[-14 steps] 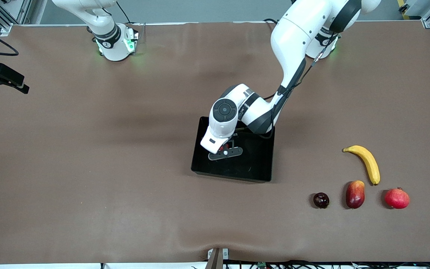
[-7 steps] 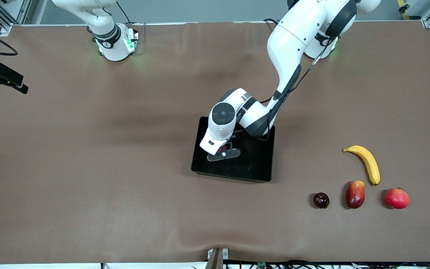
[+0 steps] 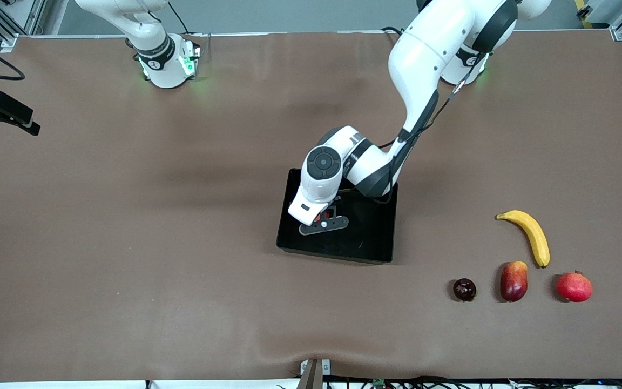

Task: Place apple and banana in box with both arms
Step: 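Carry the apple over the box and release it with the left gripper, then move the left gripper back over the yellow banana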

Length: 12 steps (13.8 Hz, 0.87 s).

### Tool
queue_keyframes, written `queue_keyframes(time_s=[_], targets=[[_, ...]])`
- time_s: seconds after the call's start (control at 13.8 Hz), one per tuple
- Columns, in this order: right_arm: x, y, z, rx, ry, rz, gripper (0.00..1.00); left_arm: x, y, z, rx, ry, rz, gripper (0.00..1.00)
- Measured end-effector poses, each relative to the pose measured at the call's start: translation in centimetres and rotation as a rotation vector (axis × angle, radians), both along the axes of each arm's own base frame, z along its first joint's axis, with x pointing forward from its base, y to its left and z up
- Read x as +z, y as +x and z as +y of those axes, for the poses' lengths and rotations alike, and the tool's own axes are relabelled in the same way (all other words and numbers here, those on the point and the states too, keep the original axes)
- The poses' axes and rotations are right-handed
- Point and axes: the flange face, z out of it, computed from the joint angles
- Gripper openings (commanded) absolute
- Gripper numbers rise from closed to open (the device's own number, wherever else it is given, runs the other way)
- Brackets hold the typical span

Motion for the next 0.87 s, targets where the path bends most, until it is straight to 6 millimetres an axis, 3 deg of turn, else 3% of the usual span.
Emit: queue_keyframes(time_s=[0.07,0.22,0.43,0.51,0.65,0.87], targets=[[0.0,0.0,0.0,0.000,0.000,0.000,1.00,3.0,0.8,0.9,0.014,0.001,-0.009,1.00],[0.0,0.0,-0.1,-0.001,0.000,0.000,1.00,10.0,2.6,4.8,0.064,0.012,-0.015,1.00],[0.0,0.0,-0.1,-0.001,0.000,-0.001,1.00,18.8,5.1,13.5,0.108,0.048,0.006,1.00],[0.0,0.0,-0.1,-0.001,0.000,-0.001,1.00,20.4,5.8,16.7,0.083,0.064,0.022,1.00],[0.0,0.0,0.0,-0.001,0.000,-0.001,1.00,21.7,7.2,23.4,0.018,0.087,0.059,1.00],[0.0,0.0,0.0,-0.001,0.000,-0.001,1.00,20.8,8.9,33.6,0.014,0.096,0.104,1.00]])
